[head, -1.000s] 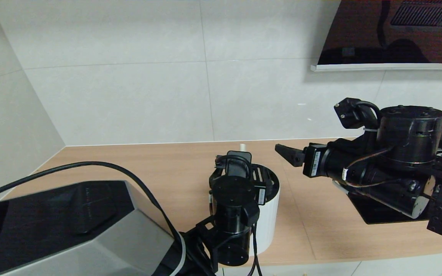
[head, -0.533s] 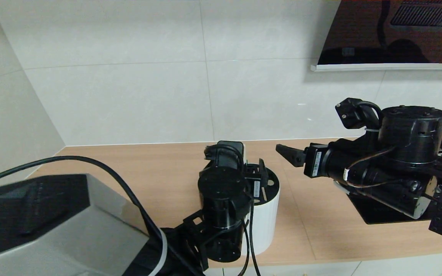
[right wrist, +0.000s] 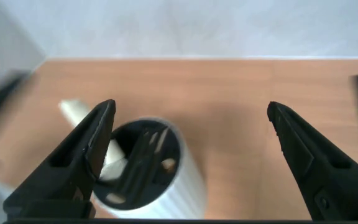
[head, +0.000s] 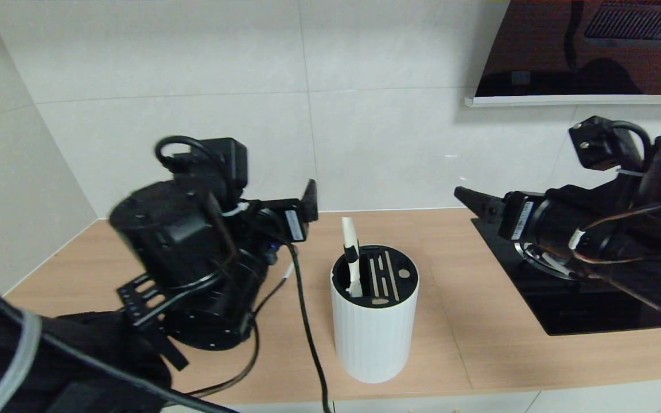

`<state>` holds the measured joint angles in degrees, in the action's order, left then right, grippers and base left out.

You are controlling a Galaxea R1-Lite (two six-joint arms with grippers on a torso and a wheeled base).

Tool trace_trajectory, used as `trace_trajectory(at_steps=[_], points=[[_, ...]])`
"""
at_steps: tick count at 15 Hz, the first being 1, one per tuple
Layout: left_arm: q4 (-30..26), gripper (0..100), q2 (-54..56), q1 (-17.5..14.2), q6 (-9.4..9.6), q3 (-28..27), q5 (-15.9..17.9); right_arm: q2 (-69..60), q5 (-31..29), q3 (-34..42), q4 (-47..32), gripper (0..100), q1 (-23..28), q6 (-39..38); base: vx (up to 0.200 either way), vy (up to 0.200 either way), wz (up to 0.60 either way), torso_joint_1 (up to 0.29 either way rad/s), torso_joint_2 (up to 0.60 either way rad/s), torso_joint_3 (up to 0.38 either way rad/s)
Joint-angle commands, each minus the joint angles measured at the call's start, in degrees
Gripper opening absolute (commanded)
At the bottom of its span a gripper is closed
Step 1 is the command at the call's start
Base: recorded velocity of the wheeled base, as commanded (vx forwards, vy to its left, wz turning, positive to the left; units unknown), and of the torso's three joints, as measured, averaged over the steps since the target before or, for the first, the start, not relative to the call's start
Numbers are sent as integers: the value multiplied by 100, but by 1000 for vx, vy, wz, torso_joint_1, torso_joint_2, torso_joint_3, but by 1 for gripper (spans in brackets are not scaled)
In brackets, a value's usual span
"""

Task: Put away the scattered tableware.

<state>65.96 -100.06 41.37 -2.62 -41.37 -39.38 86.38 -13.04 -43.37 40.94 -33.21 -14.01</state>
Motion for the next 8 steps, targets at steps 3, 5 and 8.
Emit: trace_trajectory(at_steps=[3,5,8], points=[[-875,100,2307,-675,113,657,-70,-1871,-119,918,-33,100,473,179,0,0,0,0,0,0],[-1393,100,3432,-745,570,1439,-88,-2943,-84,1797,-51,100,965,346,0,0,0,0,0,0],[-2167,100,4864,-1307,1106,2072,44,-4402,-49,2791,-68,100,1651,812,0,0,0,0,0,0]])
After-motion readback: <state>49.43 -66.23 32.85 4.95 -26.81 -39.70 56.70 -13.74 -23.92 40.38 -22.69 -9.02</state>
